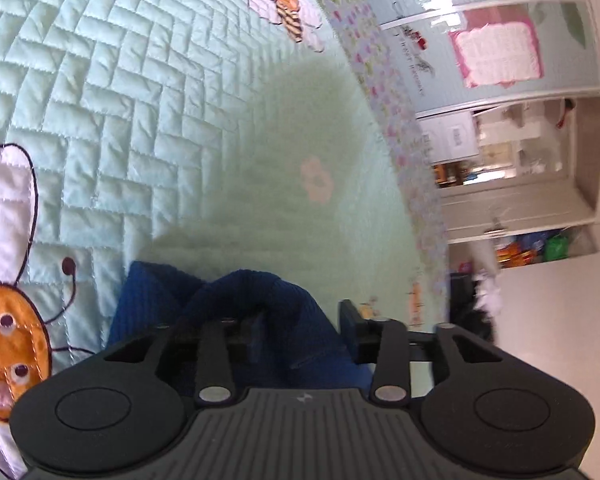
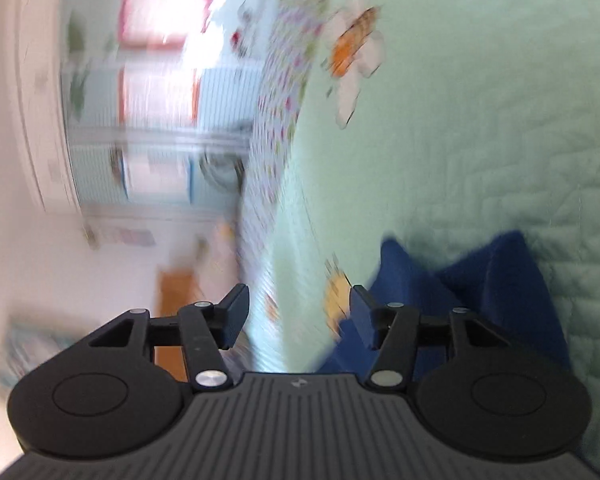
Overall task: Fold clothes
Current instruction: 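Lay the hem on the sweater and open both grippers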
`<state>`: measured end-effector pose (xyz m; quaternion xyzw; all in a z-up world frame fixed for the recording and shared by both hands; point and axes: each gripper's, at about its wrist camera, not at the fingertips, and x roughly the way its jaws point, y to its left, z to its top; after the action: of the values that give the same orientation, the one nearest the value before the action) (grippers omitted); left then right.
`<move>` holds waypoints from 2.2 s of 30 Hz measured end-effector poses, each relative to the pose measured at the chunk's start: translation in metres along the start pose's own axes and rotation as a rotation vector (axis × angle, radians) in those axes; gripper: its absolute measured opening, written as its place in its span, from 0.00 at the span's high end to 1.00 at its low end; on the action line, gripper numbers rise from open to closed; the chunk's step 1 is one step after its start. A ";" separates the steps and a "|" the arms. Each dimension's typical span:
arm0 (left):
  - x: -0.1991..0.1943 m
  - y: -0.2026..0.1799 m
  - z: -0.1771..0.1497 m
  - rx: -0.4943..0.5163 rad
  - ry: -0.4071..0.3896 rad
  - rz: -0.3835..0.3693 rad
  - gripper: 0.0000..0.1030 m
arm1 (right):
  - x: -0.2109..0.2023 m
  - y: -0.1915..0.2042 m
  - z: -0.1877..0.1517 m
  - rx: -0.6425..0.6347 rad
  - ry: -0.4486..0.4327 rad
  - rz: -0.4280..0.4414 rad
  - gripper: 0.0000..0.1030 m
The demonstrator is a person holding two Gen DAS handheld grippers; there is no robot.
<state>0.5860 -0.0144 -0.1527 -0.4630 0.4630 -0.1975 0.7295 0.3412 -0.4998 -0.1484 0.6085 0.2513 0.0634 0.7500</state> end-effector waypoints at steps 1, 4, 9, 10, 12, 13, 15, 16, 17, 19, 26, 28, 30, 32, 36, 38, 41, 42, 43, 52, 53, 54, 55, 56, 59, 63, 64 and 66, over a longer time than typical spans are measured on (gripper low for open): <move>-0.003 0.001 0.001 -0.009 0.004 -0.019 0.35 | 0.001 0.005 -0.011 -0.047 0.031 -0.007 0.44; -0.022 -0.011 0.006 0.027 -0.041 -0.002 0.19 | 0.010 0.014 -0.045 -0.130 0.124 0.003 0.44; -0.050 -0.016 0.008 0.074 -0.095 -0.017 0.19 | 0.027 0.025 -0.087 -0.189 0.226 0.007 0.44; -0.053 -0.016 0.004 0.101 -0.088 -0.013 0.19 | 0.025 0.027 -0.092 -0.198 0.229 0.009 0.44; -0.060 -0.014 -0.023 0.193 -0.057 0.014 0.19 | 0.012 0.022 -0.093 -0.203 0.203 0.006 0.44; -0.063 -0.013 -0.036 0.240 -0.040 0.027 0.19 | 0.004 0.018 -0.092 -0.203 0.187 0.003 0.44; -0.076 -0.001 -0.070 0.311 -0.057 0.049 0.19 | -0.017 0.009 -0.094 -0.204 0.153 0.010 0.44; -0.082 0.005 -0.087 0.346 -0.066 0.060 0.19 | -0.030 0.005 -0.098 -0.212 0.142 0.017 0.44; -0.089 0.010 -0.104 0.381 -0.075 0.071 0.19 | -0.043 0.000 -0.100 -0.219 0.130 0.022 0.44; -0.116 0.026 -0.125 0.407 -0.125 0.058 0.19 | -0.074 -0.011 -0.105 -0.227 0.091 0.013 0.43; -0.147 0.061 -0.145 0.312 -0.147 -0.002 0.18 | -0.148 -0.056 -0.123 -0.178 -0.042 -0.057 0.40; -0.152 0.060 -0.149 0.294 -0.161 0.002 0.18 | -0.152 -0.063 -0.125 -0.144 -0.059 -0.054 0.40; -0.161 0.057 -0.155 0.305 -0.178 -0.002 0.18 | -0.149 -0.063 -0.130 -0.137 -0.067 -0.048 0.39; -0.166 0.056 -0.159 0.311 -0.186 0.006 0.17 | -0.143 -0.062 -0.135 -0.123 -0.055 -0.025 0.38; -0.166 0.059 -0.161 0.302 -0.190 0.052 0.17 | -0.128 -0.064 -0.141 -0.099 -0.033 -0.014 0.38; -0.167 0.061 -0.162 0.293 -0.192 0.063 0.17 | -0.125 -0.063 -0.142 -0.094 -0.037 -0.020 0.37; -0.170 0.067 -0.174 0.272 -0.179 0.042 0.17 | -0.126 -0.067 -0.141 -0.072 -0.050 -0.013 0.37; -0.169 0.069 -0.179 0.267 -0.172 0.036 0.17 | -0.128 -0.069 -0.139 -0.064 -0.055 -0.003 0.38; -0.169 0.071 -0.182 0.274 -0.172 0.042 0.17 | -0.131 -0.071 -0.138 -0.057 -0.063 0.006 0.38; -0.151 0.055 -0.146 0.335 -0.088 0.135 0.02 | -0.142 -0.064 -0.097 -0.150 -0.033 -0.099 0.29; -0.143 0.050 -0.136 0.352 -0.053 0.149 0.02 | -0.139 -0.062 -0.090 -0.173 -0.022 -0.113 0.27; -0.138 0.046 -0.127 0.355 -0.041 0.177 0.02 | -0.135 -0.061 -0.084 -0.190 -0.008 -0.121 0.23; -0.132 0.040 -0.119 0.365 -0.025 0.200 0.02 | -0.129 -0.060 -0.076 -0.198 0.011 -0.120 0.21; -0.126 0.035 -0.111 0.375 -0.008 0.222 0.02 | -0.122 -0.060 -0.068 -0.197 0.028 -0.117 0.21; -0.100 0.032 -0.090 0.355 0.103 0.190 0.01 | -0.101 -0.060 -0.049 -0.182 0.082 -0.077 0.15; -0.071 0.032 -0.067 0.307 0.190 0.147 0.01 | -0.070 -0.053 -0.034 -0.195 0.176 -0.024 0.02; -0.067 0.031 -0.061 0.293 0.204 0.131 0.01 | -0.063 -0.049 -0.032 -0.212 0.202 -0.018 0.00; -0.059 0.033 -0.051 0.269 0.221 0.113 0.01 | -0.047 -0.042 -0.031 -0.245 0.255 -0.016 0.00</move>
<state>0.5090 0.0191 -0.1592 -0.3098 0.5352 -0.2660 0.7395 0.2773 -0.5023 -0.1779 0.4978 0.3395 0.1640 0.7811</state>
